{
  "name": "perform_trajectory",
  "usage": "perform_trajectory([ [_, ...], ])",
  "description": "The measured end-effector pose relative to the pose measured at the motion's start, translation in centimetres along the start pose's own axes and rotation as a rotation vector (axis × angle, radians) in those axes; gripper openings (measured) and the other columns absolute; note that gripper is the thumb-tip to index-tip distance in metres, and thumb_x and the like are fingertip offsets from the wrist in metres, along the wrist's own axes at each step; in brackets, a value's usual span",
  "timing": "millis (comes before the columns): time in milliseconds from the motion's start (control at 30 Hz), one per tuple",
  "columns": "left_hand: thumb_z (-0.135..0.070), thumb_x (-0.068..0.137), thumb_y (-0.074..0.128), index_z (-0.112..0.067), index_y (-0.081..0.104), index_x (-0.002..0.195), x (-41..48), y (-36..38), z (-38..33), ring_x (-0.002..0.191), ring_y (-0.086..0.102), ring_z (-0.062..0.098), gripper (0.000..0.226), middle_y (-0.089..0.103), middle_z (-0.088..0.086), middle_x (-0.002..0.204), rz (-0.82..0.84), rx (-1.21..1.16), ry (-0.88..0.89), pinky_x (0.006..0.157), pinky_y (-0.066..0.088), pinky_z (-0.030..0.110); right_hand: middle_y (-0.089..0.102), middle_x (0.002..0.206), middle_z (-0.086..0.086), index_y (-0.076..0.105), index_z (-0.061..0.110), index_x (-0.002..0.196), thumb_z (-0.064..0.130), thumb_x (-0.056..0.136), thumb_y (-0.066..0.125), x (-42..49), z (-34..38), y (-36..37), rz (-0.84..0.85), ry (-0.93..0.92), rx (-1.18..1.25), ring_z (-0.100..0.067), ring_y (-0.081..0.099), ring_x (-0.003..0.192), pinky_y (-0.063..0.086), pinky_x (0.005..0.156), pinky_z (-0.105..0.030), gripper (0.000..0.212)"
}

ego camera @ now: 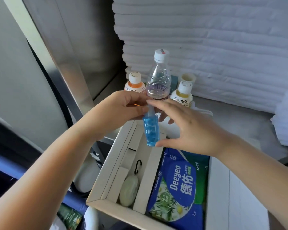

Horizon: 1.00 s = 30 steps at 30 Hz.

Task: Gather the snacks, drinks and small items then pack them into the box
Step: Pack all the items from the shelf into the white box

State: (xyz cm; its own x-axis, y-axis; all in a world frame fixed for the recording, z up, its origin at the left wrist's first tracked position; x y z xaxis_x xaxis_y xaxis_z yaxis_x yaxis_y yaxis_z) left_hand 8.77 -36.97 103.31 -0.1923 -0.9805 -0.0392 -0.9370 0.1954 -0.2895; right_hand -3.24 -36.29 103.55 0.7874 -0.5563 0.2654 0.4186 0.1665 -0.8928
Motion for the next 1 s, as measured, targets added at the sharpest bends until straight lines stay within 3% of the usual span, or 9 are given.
perform_trajectory([
  [133,0.0,0.091,0.055,-0.009,0.064,0.111,0.3,0.6,0.9,0.089,0.069,0.011,0.024,0.071,0.006,0.101,0.023,-0.028,-0.039,0.074,0.051,0.013,0.037,0.126,0.027,0.026,0.041,0.143,0.053,0.073,0.07,0.0,-0.8,0.9,0.041,0.068,0.121,0.002,0.047,0.106,0.041,0.087,-0.012,0.083],
  [267,-0.002,0.089,0.058,-0.013,0.064,0.107,0.5,0.9,1.4,0.084,0.069,0.008,0.021,0.072,0.002,0.095,0.019,-0.048,-0.059,0.067,0.051,0.012,0.039,0.127,0.026,0.026,0.044,0.141,0.056,0.073,0.067,-0.1,-1.1,1.0,0.04,0.099,0.116,0.005,0.044,0.109,0.037,0.09,-0.01,0.081],
  [467,-0.006,0.087,0.062,-0.022,0.063,0.097,1.1,1.0,1.7,0.079,0.069,0.006,0.019,0.071,-0.003,0.09,-0.009,0.043,-0.055,0.067,0.053,0.014,0.045,0.122,0.019,0.031,0.038,0.142,0.053,0.076,0.065,0.1,-1.1,1.1,0.032,0.1,0.067,0.001,0.048,0.101,0.048,0.082,-0.023,0.076],
  [767,-0.001,0.084,0.063,-0.011,0.052,0.112,1.0,1.7,3.5,0.083,0.069,0.011,0.031,0.073,0.001,0.089,0.078,-0.151,-0.146,0.069,0.053,0.017,0.054,0.109,0.018,0.046,0.04,0.132,0.034,0.081,0.071,0.1,-1.9,1.5,0.063,0.131,0.212,0.003,0.058,0.088,0.046,0.082,-0.017,0.057],
  [900,-0.006,0.081,0.068,-0.016,0.048,0.117,0.8,2.2,4.2,0.084,0.069,0.011,0.042,0.073,-0.003,0.09,0.112,-0.091,-0.151,0.069,0.053,0.017,0.061,0.097,0.018,0.057,0.035,0.116,0.032,0.077,0.075,0.2,-2.1,1.9,0.069,0.177,0.25,0.001,0.061,0.083,0.05,0.074,-0.02,0.043],
  [1000,-0.011,0.081,0.07,-0.023,0.043,0.12,0.6,2.2,4.6,0.085,0.069,0.012,0.049,0.07,-0.011,0.088,0.07,0.008,-0.142,0.077,0.056,0.028,0.067,0.086,0.011,0.063,0.027,0.108,0.03,0.074,0.079,0.1,-2.4,2.5,0.091,0.228,0.266,0.001,0.063,0.076,0.051,0.071,-0.021,0.038],
])
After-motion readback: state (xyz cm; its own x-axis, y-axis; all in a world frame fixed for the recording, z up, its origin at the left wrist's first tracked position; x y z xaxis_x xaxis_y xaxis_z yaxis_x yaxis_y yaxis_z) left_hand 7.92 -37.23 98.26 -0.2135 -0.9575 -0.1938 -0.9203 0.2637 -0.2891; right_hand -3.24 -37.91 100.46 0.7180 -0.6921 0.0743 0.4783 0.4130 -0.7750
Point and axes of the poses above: each hand's wrist, its own x-axis towards the middle knuckle, its own y-axis out of the palm, z = x × y, the point moved 9 cm from there along x, towards the middle knuckle
